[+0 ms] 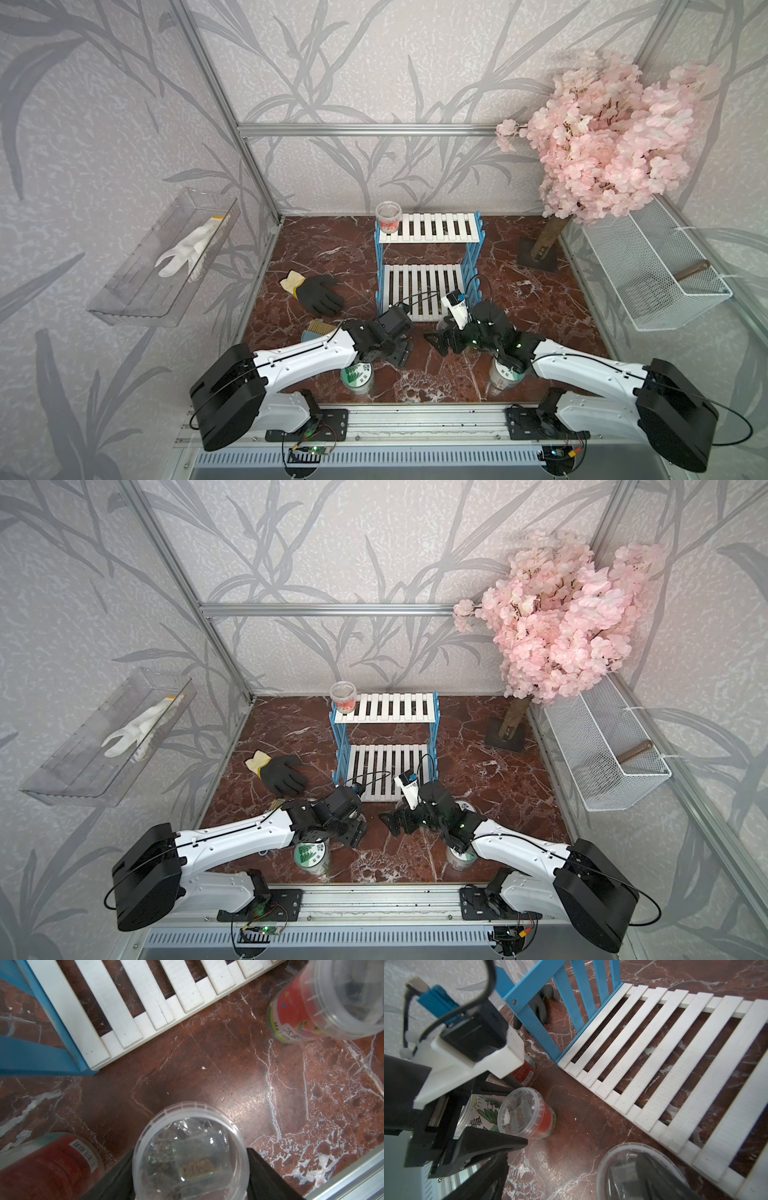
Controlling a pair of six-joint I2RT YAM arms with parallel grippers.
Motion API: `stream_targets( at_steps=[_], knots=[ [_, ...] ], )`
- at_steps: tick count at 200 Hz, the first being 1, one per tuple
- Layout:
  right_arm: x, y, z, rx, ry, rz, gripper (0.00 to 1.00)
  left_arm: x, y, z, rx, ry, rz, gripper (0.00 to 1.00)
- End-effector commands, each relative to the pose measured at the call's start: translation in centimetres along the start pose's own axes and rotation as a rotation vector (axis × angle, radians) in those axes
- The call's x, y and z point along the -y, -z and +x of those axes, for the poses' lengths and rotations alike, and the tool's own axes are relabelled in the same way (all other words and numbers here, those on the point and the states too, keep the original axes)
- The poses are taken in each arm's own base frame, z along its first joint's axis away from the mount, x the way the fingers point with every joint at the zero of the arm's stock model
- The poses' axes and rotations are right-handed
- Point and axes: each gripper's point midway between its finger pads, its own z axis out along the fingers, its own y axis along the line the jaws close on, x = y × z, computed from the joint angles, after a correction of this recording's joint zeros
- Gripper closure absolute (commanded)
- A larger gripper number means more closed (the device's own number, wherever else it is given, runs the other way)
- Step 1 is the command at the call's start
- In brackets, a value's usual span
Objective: Place the seed container on the shelf
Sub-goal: Pick up the seed jar at the center of the board.
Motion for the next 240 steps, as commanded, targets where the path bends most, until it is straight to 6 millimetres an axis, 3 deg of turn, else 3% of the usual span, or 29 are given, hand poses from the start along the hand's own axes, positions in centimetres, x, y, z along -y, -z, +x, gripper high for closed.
stream_targets(
  at_steps=[1,61,112,136,175,198,240],
  knots=[
    [-0.2,0.3,-0.5,0.033,0.004,-0.001,0.01,0.1,0.6,0.0,-0.012,-0.016,0.009,0.21],
    [-0.1,2.2,-1.8,0.109,0.074,0.035,0.01,1.5,3.7,-1.7,0.034,-0.046,0.116,0.22],
    [-0.6,4.8,-3.4,0.218,0.256,0.052,0.01,1.4,9.0,-6.0,0.157,0.007,0.312,0.25],
    [-2.0,5.0,-3.6,0.227,0.357,-0.009,0.00,1.0,11.1,-7.6,0.184,-0.005,0.358,0.25],
    [-4.8,4.9,-4.7,0.290,0.483,-0.143,0.13,1.5,13.5,-8.9,0.192,-0.088,0.409,0.25],
    [-6.3,5.0,-6.0,0.369,0.542,-0.203,0.19,1.6,14.4,-9.3,0.200,-0.146,0.402,0.25],
    [-8.9,4.7,-8.0,0.440,0.611,-0.312,0.21,2.1,15.6,-9.6,0.193,-0.259,0.419,0.25]
  ],
)
